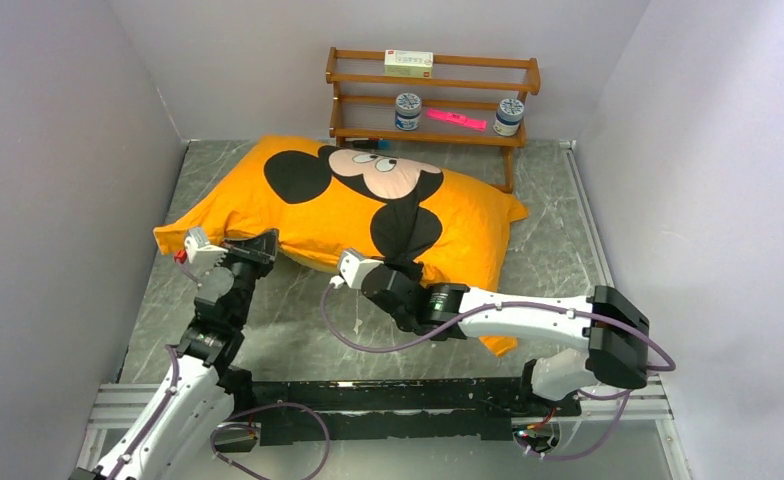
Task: Remove the pillowcase from the pillow
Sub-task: Turn over the pillow at the center of the board.
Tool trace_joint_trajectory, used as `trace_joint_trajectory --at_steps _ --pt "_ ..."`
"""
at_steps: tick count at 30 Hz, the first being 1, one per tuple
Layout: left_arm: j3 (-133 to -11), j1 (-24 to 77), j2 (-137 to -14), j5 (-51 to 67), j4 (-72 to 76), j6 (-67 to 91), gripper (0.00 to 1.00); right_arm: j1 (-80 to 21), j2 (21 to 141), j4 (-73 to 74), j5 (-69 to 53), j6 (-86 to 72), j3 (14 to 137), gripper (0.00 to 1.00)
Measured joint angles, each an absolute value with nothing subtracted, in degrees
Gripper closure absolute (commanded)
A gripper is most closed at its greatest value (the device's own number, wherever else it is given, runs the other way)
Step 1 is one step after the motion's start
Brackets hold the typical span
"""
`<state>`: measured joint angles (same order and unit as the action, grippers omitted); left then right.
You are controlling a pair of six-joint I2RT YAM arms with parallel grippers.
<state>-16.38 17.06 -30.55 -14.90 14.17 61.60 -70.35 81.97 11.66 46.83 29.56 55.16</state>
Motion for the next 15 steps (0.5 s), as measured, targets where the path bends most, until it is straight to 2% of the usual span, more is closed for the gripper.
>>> trace_joint_trajectory --at_steps 15 --pt "-36.47 17.06 -28.18 -17.39 -4.01 45.06 0.95 -76.88 71.81 21.39 42.02 30.35 64.97 1.00"
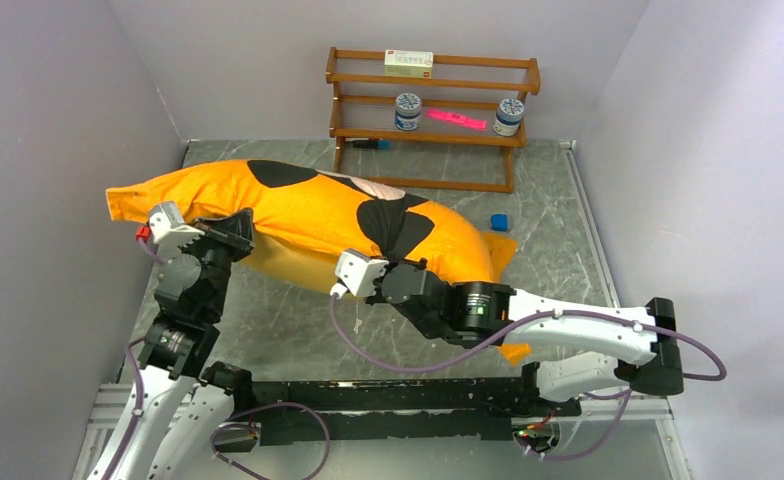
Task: Remove the pillowcase from the pillow
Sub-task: Turn over the pillow at the center of the board.
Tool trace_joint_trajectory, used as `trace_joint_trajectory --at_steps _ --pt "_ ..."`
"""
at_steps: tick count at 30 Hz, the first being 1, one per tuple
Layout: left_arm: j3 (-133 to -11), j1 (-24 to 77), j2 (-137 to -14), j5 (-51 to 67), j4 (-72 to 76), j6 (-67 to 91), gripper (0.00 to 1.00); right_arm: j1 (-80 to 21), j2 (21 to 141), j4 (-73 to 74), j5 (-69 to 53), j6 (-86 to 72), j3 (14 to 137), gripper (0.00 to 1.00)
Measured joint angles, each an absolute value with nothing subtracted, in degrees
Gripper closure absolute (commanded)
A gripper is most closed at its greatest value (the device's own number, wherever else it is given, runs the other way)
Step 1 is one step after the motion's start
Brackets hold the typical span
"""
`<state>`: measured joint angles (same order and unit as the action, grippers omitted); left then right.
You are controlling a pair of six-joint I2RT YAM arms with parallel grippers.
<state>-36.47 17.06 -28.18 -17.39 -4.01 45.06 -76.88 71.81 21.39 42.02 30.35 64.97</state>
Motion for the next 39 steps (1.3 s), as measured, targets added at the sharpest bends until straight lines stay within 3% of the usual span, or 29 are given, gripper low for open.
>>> trace_joint_trajectory --at_steps 19,25,31,32,36,39 --pt "-62.46 17.08 -31.00 -15.46 -29.91 31.92 0.95 -79.42 68.23 36.73 11.51 14.11 80.01 1.00" --pt "-61.49 17.04 -33.36 -13.26 -28.88 30.44 0.95 -78.26 68.20 36.84 11.09 12.43 79.75 1.00" --pt "-55.64 16.40 -39.48 -12.91 -22.87 30.33 0.95 -69.45 70.48 33.36 10.35 11.42 75.48 1.00" --pt "-54.78 16.36 -40.80 -12.84 -21.52 30.30 0.94 -64.58 71.53 29.69 10.20 10.85 73.23 1.00" --pt "-53.45 16.36 -45.04 -11.35 -15.55 29.63 0.81 -61.01 72.79 26.22 10.70 10.52 71.85 1.00" --pt "-53.47 16.36 -46.76 -10.17 -13.58 28.56 0.61 -59.16 74.85 24.03 12.08 10.61 71.83 0.98"
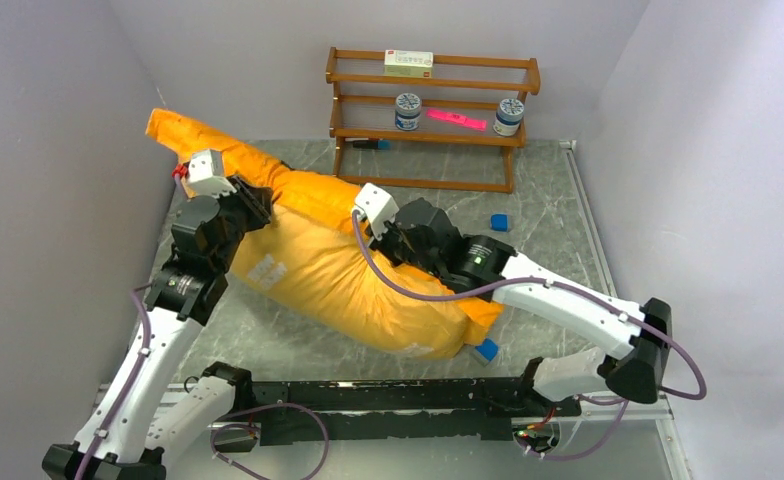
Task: Remove the pillowcase from the pillow
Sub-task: Turn over the pillow at the center of the board.
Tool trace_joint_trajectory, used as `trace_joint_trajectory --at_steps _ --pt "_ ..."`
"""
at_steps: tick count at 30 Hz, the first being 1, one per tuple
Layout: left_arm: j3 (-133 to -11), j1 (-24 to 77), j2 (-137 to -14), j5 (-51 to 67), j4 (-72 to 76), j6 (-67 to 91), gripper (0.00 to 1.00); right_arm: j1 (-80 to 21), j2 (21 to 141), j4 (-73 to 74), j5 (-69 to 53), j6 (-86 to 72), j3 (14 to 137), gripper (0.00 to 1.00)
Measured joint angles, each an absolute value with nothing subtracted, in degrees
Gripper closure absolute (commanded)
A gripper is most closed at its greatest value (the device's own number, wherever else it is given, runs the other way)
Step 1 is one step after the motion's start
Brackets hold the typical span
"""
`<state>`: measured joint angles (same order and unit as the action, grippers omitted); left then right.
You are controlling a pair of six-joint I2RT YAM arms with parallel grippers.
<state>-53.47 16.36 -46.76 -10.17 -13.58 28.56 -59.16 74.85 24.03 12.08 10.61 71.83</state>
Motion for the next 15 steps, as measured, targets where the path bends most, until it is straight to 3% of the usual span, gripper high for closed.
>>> trace_joint_trajectory --at_steps 5,15 --pt "-54.00 16.60 -48.40 -8.60 -13.17 25.87 0.35 -55.55 79.44 20.05 15.92 12.16 72.44 0.95" --pt "-55.22 16.75 -45.63 -11.33 -15.64 23.24 0.20 -50.94 83.48 15.59 20.18 17.08 72.90 0.88"
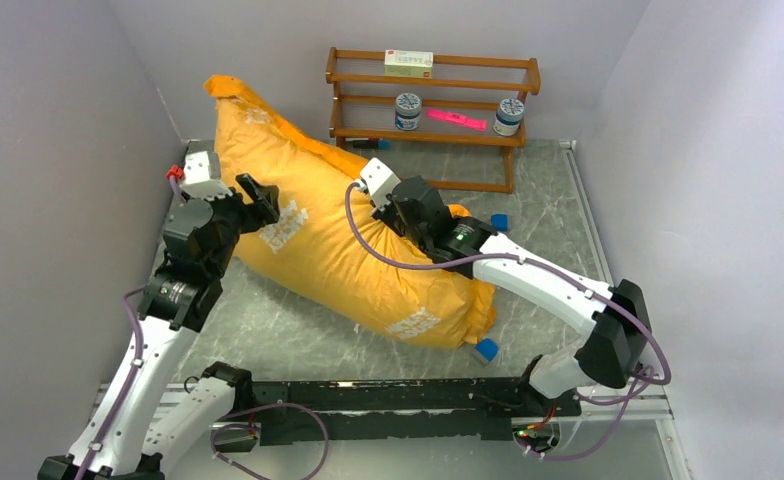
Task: Remove the pillowcase from the pillow
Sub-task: Turn over the pillow at the center of the board.
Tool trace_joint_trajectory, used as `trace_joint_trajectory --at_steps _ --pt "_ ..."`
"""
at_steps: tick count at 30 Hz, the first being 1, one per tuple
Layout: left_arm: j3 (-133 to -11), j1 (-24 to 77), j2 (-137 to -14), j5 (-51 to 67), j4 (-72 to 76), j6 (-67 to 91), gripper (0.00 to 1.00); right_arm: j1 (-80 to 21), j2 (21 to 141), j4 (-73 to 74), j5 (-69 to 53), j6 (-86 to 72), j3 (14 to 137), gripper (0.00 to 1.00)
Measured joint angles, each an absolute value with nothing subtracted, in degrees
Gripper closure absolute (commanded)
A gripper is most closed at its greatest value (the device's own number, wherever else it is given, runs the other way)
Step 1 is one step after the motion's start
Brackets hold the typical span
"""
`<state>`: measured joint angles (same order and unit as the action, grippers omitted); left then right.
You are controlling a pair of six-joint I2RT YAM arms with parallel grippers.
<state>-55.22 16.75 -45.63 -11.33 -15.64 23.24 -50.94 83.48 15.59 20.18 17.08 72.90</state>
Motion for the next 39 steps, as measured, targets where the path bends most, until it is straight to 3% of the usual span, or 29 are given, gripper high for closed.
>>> trace_joint_trajectory --at_steps 21,30,33,39 --pt "-34.98 16.75 -35.31 -15.18 -15.68 47.62 0.11 -44.47 86.48 9.41 18.35 19.73 70.91 0.93" --pt "-29.80 16.75 -34.70 -12.86 -11.03 50.78 0.08 -40.36 92.71 7.86 19.05 19.99 73.23 0.88" --pt "-28.42 16.75 -34.92 -12.56 -9.72 51.83 0.08 -39.90 93.34 7.46 19.05 20.12 73.41 0.77" --pt "-25.45 16.75 -36.62 -11.66 -5.45 54.63 0.08 -39.11 93.78 6.55 19.73 20.60 73.56 0.45"
